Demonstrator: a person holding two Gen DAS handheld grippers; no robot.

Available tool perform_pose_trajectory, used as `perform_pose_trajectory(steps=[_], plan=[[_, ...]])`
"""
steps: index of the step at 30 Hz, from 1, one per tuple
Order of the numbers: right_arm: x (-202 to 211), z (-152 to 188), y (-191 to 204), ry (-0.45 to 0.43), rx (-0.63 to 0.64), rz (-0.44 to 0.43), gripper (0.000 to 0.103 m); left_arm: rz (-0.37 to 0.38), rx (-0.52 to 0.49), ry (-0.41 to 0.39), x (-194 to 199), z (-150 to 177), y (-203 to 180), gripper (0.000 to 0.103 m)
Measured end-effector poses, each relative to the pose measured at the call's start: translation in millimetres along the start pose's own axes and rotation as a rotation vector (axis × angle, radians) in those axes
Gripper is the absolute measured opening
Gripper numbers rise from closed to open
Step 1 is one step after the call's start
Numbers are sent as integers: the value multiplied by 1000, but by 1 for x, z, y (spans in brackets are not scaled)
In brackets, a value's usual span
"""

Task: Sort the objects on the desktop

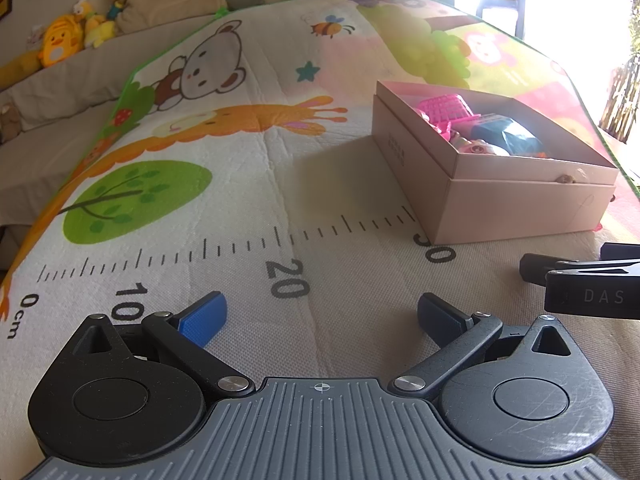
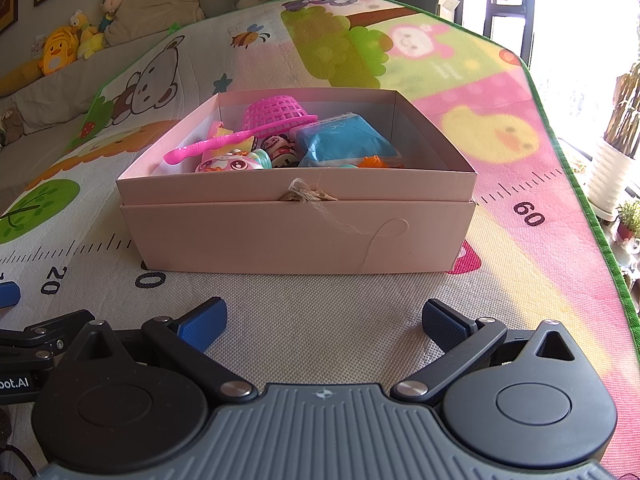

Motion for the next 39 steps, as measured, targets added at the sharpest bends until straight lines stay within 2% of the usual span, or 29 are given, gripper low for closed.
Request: perform_pose_trajectory(steps=[29, 39], plan=[[0, 0, 0, 0, 0, 0, 103, -3, -3, 1, 0, 0, 0, 103], [0, 0, 0, 0, 0, 0, 103, -11, 1, 28, -1, -1, -1, 103]])
Point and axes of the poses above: each gripper's, at about its wrist camera, not at the fingertips, and x roughly against the way its jaws point, y to its left, z to its underside, the point moved 6 cm from there along -x, roughly the way its jaws point, and after that the axes turned 9 degrees about x, right-handed, at the moved point
